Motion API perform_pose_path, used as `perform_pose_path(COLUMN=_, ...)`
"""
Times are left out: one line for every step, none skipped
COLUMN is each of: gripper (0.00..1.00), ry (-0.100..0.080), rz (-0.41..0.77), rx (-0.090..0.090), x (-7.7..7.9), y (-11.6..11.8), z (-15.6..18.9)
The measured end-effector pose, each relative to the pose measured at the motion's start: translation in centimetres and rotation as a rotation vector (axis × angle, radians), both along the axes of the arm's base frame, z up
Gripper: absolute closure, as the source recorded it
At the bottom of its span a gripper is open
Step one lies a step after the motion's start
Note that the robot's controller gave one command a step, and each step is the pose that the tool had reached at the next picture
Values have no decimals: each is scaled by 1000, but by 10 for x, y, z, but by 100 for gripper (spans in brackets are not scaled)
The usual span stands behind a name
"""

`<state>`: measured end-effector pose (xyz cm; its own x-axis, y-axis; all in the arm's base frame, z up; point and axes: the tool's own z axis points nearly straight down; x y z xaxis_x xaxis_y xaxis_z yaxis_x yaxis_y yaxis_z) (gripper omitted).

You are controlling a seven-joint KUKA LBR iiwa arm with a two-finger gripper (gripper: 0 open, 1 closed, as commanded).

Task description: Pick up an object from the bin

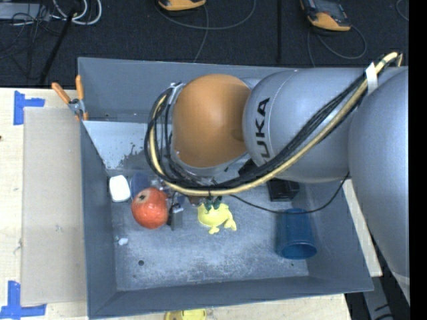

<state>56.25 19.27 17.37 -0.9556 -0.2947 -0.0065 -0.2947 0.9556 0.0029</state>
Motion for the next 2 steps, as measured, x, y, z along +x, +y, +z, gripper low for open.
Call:
perform_pose_path(gripper=100, ry=2, rz=-5, rx=-10, x=13, y=-21, z=19)
perform_pose_path(gripper=100, ry=10, rz=20, rx=-5, x=-8, y=1, z=72)
